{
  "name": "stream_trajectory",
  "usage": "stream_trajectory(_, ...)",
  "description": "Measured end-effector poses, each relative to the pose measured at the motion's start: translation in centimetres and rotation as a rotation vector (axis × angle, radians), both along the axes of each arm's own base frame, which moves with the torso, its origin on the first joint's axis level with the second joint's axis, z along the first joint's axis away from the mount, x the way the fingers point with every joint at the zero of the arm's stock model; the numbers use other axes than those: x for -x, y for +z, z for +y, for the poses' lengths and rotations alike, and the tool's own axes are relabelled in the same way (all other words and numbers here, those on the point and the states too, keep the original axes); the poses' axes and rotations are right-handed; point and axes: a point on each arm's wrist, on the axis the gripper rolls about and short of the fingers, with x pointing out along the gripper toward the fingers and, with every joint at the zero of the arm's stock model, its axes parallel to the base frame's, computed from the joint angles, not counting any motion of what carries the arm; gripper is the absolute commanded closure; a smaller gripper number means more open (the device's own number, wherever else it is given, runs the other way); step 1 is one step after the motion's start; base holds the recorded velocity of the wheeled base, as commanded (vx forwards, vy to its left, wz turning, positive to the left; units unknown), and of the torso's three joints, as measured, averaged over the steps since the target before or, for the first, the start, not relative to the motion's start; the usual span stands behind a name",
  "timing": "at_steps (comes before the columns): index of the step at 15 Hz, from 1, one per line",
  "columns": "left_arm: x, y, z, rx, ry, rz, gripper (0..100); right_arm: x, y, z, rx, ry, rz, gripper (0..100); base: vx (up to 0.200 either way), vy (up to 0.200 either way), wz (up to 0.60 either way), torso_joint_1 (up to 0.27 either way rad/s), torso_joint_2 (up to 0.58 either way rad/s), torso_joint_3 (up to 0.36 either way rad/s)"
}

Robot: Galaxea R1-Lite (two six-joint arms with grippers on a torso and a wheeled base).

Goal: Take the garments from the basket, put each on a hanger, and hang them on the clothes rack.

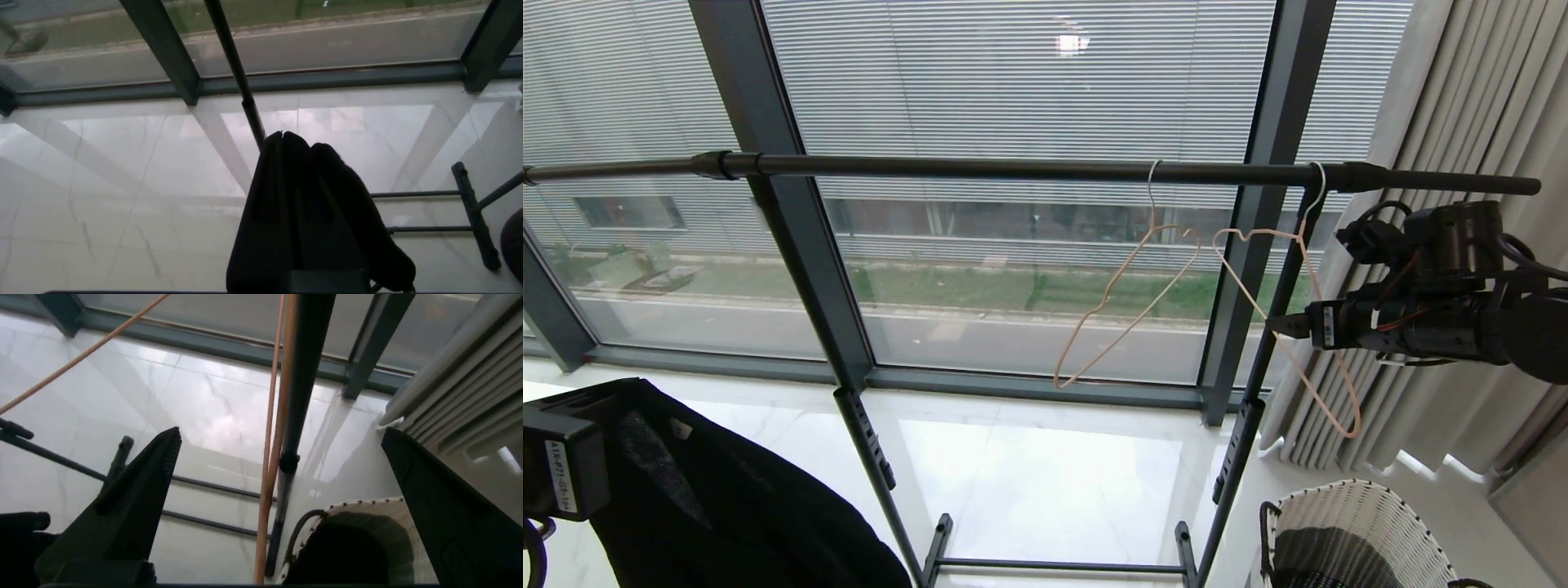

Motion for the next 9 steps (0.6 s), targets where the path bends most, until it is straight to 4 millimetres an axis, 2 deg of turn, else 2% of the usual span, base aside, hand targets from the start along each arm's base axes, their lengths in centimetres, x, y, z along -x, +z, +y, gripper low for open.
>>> stream_trajectory(5, -0.03, -0.03, -0.01, -0.001, -0.001, 0.002, 100, -0.74, -0.77, 0.21, 0.001, 0.0, 0.004, 0, 0.0, 0.0, 0.0, 0.0, 0.0, 0.0)
stream_trajectory(6, -0.03, -0.04, -0.01, -0.001, -0.001, 0.002, 100, -0.93, -0.79, 0.26, -0.002, 0.001, -0.009, 100, 0.0, 0.0, 0.0, 0.0, 0.0, 0.0)
stream_trajectory(9, -0.03, -0.13, -0.01, 0.0, -0.001, 0.005, 100, -1.17, -1.03, 0.31, -0.001, -0.001, -0.01, 100, 0.0, 0.0, 0.0, 0.0, 0.0, 0.0)
